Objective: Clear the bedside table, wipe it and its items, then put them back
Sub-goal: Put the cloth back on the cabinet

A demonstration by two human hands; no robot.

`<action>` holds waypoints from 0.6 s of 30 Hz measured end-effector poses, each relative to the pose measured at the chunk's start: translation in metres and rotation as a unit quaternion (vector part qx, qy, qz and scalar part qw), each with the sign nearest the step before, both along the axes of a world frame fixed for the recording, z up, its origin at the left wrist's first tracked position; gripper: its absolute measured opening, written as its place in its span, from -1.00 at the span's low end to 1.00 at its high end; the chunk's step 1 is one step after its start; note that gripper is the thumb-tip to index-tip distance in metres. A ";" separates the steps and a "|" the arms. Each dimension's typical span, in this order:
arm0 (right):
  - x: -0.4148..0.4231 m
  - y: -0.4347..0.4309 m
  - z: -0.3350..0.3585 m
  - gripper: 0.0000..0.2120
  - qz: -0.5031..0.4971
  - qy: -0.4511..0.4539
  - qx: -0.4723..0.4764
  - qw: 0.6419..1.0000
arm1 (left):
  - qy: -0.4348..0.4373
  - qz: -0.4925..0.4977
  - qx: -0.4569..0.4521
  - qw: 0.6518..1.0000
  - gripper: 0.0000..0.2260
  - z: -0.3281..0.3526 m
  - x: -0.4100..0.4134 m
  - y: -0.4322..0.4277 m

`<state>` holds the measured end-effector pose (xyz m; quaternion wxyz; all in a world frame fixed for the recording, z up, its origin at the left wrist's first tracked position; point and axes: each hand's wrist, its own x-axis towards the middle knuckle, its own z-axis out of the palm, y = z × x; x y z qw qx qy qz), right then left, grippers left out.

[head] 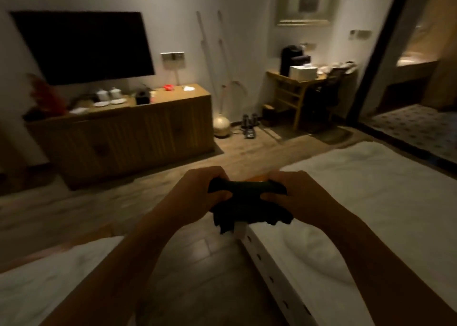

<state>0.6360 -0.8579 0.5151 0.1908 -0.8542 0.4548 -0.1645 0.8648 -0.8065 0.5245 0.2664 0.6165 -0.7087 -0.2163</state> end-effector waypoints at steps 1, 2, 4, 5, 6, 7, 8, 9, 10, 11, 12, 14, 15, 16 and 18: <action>0.029 -0.021 -0.001 -0.92 0.020 0.003 0.004 1.000 | 0.002 0.020 -0.002 1.000 -0.92 -0.002 0.027 -0.012; 0.057 -0.041 -0.004 -0.92 0.039 0.006 0.005 0.999 | 0.003 0.039 -0.001 0.999 -0.92 -0.004 0.052 -0.023; 0.103 -0.077 -0.009 -0.92 0.069 0.011 0.014 0.997 | 0.013 0.068 -0.001 0.998 -0.90 -0.014 0.092 -0.047; 0.126 -0.097 -0.014 -0.93 0.083 0.014 0.020 0.996 | 0.022 0.083 -0.001 0.996 -0.89 -0.021 0.112 -0.062; 0.151 -0.120 -0.020 -0.92 0.099 0.019 0.023 0.995 | 0.030 0.099 0.000 0.995 -0.89 -0.030 0.132 -0.080; 0.171 -0.141 -0.026 -0.90 0.109 0.024 0.028 0.993 | 0.036 0.114 -0.001 0.993 -0.89 -0.037 0.149 -0.096; 0.190 -0.164 -0.032 -0.88 0.120 0.025 0.032 0.992 | 0.044 0.130 0.000 0.991 -0.89 -0.044 0.165 -0.115; 0.210 -0.193 -0.038 -0.86 0.128 0.023 0.036 0.991 | 0.055 0.142 0.001 0.988 -0.89 -0.050 0.183 -0.138; 0.227 -0.218 -0.043 -0.86 0.134 0.020 0.040 0.990 | 0.068 0.148 0.007 0.987 -0.88 -0.054 0.198 -0.160; 0.244 -0.245 -0.047 -0.87 0.140 0.018 0.046 0.989 | 0.081 0.154 0.012 0.985 -0.88 -0.057 0.213 -0.181; 0.261 -0.274 -0.051 -0.88 0.146 0.014 0.048 0.988 | 0.092 0.156 0.018 0.983 -0.87 -0.060 0.229 -0.206; 0.298 -0.335 -0.056 -0.89 0.145 0.000 0.060 0.988 | 0.108 0.163 0.038 0.980 -0.87 -0.064 0.262 -0.260; 0.316 -0.361 -0.056 -0.88 0.142 -0.004 0.064 0.988 | 0.115 0.173 0.045 0.977 -0.87 -0.064 0.278 -0.284; 0.335 -0.386 -0.056 -0.88 0.142 -0.007 0.067 0.988 | 0.119 0.187 0.049 0.974 -0.87 -0.064 0.292 -0.308; 0.372 -0.439 -0.054 -0.89 0.141 -0.013 0.074 0.987 | 0.119 0.212 0.047 0.969 -0.87 -0.064 0.324 -0.362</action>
